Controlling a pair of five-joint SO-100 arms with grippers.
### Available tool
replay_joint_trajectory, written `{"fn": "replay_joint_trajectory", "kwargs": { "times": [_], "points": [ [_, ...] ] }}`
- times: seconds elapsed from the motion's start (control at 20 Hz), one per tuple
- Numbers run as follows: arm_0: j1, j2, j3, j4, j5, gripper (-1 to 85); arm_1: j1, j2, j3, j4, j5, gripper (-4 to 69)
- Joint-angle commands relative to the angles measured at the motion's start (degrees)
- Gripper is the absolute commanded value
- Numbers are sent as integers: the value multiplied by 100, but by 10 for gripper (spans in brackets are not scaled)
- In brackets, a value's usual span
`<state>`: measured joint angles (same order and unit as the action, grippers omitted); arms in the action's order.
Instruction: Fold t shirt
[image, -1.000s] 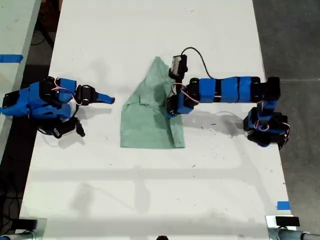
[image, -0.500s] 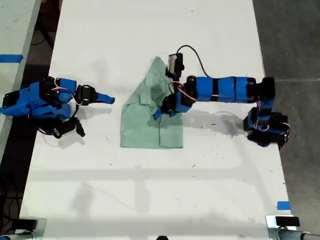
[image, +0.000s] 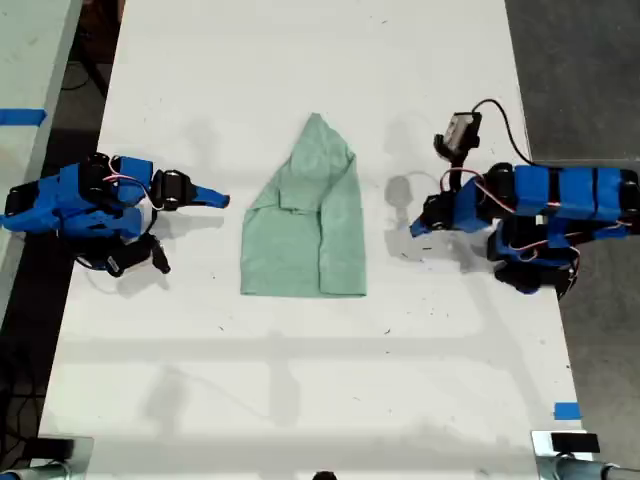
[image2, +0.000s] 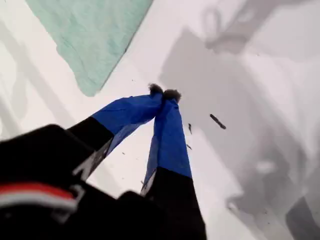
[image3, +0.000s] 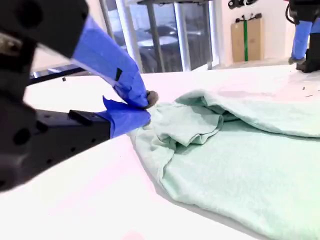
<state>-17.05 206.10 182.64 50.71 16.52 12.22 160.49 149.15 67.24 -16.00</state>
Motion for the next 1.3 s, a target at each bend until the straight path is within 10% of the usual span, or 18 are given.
{"fn": "replay_joint_trajectory", "kwargs": {
  "times": [0.0, 1.25],
  "points": [
    [-70, 53, 35, 9, -141, -2, 105, 2373, 1591, -229, -202, 1],
    [-35, 53, 44, 9, -167, -2, 527, 4078, 2839, 598, 448, 17]
  ]
}}
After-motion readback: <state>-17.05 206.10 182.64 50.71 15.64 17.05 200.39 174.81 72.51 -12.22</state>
